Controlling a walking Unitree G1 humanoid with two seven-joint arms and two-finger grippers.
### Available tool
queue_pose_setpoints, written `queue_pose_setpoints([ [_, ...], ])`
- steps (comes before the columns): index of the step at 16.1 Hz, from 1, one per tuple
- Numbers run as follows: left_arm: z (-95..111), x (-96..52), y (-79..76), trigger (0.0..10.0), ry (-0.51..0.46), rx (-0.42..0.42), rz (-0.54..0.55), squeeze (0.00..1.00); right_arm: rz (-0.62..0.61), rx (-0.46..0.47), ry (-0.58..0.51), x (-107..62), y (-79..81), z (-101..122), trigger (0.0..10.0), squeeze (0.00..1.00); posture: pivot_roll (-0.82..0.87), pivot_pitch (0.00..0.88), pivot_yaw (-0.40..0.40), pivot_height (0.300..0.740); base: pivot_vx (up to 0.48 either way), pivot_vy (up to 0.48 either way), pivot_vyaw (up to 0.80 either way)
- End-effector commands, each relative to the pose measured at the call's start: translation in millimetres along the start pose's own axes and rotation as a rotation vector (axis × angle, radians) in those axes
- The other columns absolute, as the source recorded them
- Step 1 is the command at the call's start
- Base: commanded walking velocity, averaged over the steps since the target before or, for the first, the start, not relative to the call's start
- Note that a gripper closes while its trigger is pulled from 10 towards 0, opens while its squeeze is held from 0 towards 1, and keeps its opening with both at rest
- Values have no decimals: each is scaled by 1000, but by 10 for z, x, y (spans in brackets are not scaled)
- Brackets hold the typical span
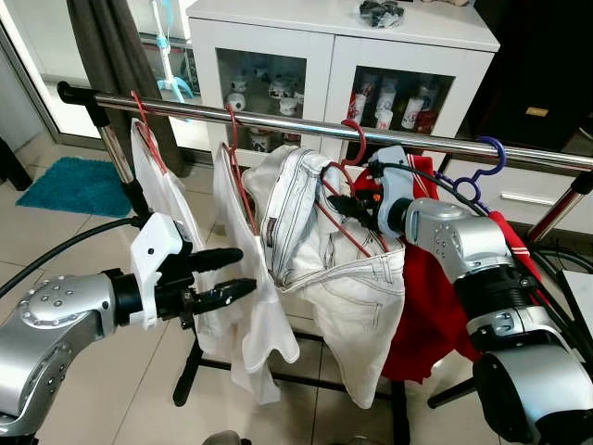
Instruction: Hang hanger
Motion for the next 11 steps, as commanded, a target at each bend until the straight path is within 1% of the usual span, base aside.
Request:
queue_pose_setpoints([
  [1, 44, 12, -48, 10000, 10, 25, -24, 0, -6, -12, -22, -31, -34, 110, 0, 0, 36, 0, -1, 740, 0, 0, 0],
  [4, 57, 27, -41, 10000, 10, 30, -30, 0, 2, 2, -29, -32, -22, 129, 0, 0, 36, 0, 0, 740, 0, 0, 0],
  [11, 58, 45, -46, 10000, 11, 37, -35, 0, 2, -8, -16, -41, -19, 100, 0, 0, 34, 0, 1, 740, 0, 0, 0],
])
Point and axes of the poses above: a point about 5 cm out from each wrist's last joint towards the gripper, its own x axis pointing out of the wrist towards the gripper, its own z axis along the axis of the wrist's last joint, y = z × x, the point moved 3 cm from there along x, pointing out of the wrist towards the gripper, and after that the axes turned 9 degrees about -x, right-handed, at the moved point
